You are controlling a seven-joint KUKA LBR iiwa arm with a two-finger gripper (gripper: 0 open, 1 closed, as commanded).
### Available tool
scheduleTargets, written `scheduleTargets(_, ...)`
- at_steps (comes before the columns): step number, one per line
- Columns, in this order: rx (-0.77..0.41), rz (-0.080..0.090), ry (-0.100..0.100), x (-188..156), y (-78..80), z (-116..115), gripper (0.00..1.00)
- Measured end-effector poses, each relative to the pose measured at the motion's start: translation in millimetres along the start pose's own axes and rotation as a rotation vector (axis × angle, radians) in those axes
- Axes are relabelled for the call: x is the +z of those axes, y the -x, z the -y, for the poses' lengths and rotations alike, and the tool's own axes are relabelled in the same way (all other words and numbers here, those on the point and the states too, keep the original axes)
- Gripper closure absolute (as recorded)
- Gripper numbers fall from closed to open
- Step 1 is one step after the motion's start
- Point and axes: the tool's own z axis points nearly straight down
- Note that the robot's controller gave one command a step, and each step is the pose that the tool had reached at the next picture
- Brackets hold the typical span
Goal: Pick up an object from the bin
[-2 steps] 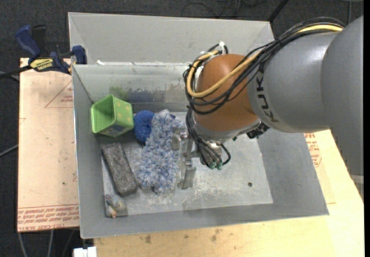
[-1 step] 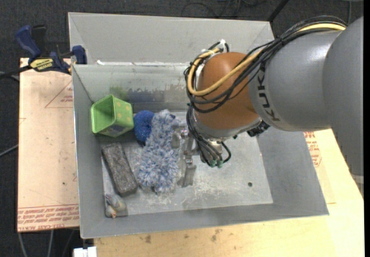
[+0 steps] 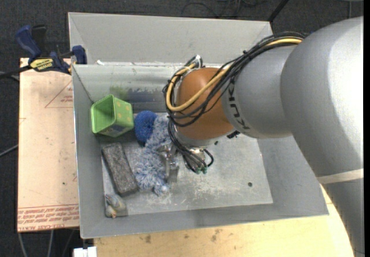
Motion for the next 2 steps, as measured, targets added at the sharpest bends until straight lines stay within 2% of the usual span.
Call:
scheduleTargets(1, 0.0, 0.0, 0.0, 0, 0.0, 0, 1.0)
scheduleTargets(2, 0.0, 0.002, 0.001, -53, 14.7, 0, 1.0)
